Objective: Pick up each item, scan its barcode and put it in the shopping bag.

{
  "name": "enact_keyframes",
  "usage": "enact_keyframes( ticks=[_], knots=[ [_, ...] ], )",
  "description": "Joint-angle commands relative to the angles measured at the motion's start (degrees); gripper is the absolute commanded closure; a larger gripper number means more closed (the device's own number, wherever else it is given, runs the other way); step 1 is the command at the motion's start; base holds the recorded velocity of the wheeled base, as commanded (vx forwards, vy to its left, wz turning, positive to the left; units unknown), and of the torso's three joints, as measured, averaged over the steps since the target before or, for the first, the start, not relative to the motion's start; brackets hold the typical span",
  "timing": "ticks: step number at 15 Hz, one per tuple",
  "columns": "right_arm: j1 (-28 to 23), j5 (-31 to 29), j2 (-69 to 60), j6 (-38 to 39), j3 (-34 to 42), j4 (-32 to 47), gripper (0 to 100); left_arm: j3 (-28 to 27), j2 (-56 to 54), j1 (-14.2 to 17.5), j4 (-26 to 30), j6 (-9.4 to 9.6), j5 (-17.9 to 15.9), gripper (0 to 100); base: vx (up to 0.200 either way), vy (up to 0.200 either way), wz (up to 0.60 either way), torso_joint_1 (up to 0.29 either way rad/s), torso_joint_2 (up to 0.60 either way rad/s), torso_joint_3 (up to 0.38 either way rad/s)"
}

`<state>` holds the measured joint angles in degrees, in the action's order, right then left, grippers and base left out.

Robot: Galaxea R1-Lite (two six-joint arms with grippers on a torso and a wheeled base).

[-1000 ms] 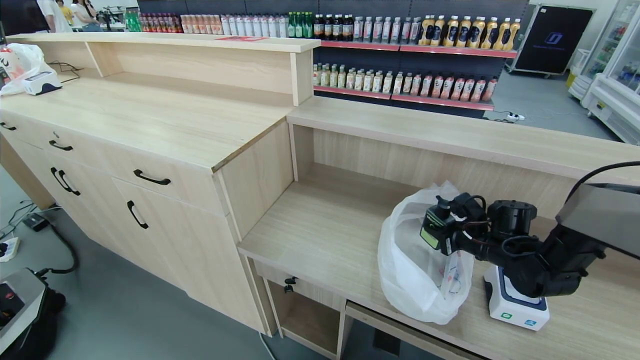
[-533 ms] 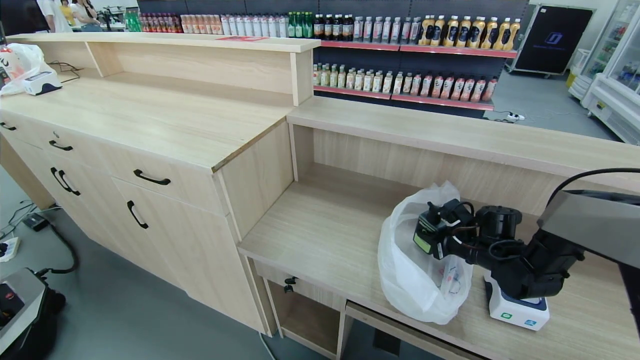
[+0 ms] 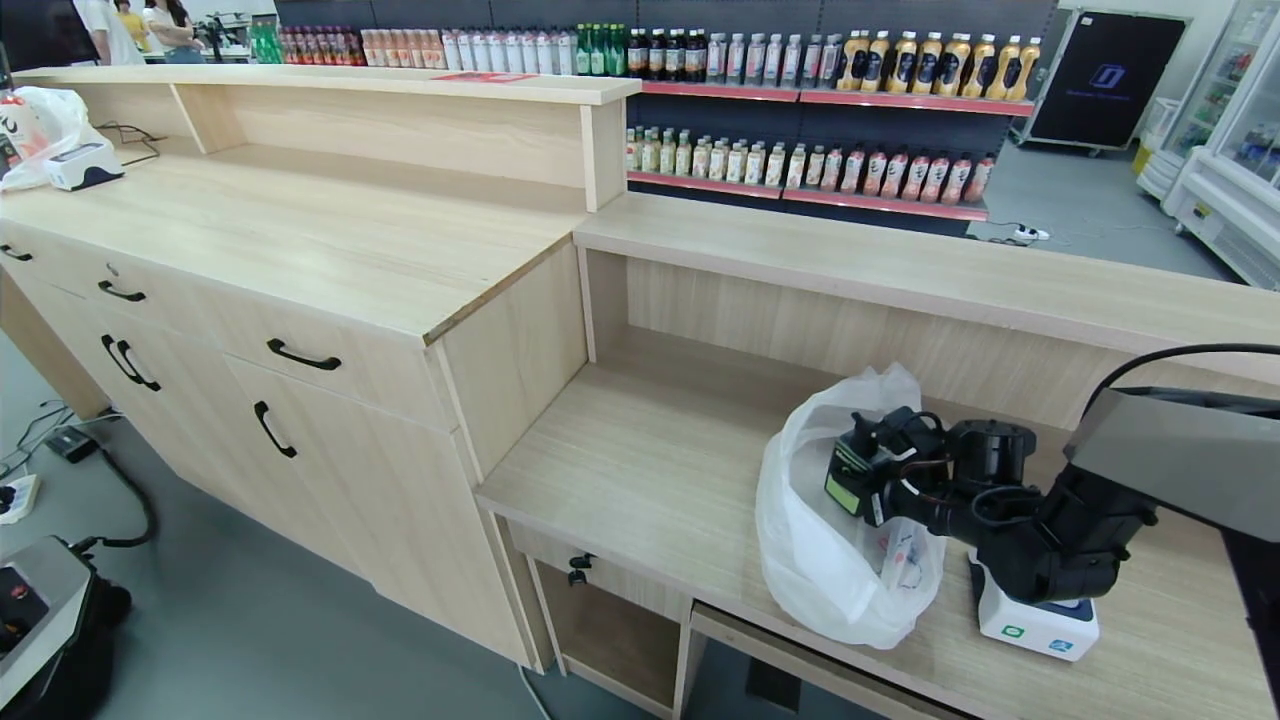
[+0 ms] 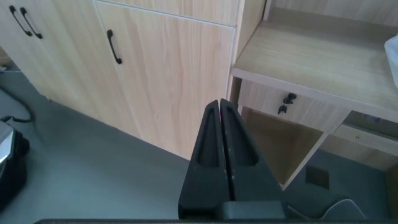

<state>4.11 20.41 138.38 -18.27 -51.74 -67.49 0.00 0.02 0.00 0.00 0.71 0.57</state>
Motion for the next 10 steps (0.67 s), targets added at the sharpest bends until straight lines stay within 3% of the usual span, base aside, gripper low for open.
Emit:
enact_keyframes(
  ticks=[1, 4, 5, 10],
  knots=[
    [0.02, 0.07, 0.49, -0.01, 0.06, -0.1, 100, 0.0, -0.02, 0.0, 0.0, 0.0, 0.04, 100, 0.0, 0.0, 0.0, 0.0, 0.0, 0.0],
    [0.02, -0.02, 0.76, 0.08, 0.41, -0.98, 100, 0.0, -0.02, 0.0, 0.0, 0.0, 0.04, 100, 0.0, 0.0, 0.0, 0.0, 0.0, 0.0],
    [0.02, -0.02, 0.76, 0.08, 0.5, -0.98, 0, 0.0, -0.02, 0.0, 0.0, 0.0, 0.04, 100, 0.0, 0.0, 0.0, 0.0, 0.0, 0.0],
    [0.02, 0.07, -2.14, 3.33, -0.29, -0.89, 0, 0.0, -0.02, 0.0, 0.0, 0.0, 0.04, 100, 0.0, 0.0, 0.0, 0.0, 0.0, 0.0]
  ],
)
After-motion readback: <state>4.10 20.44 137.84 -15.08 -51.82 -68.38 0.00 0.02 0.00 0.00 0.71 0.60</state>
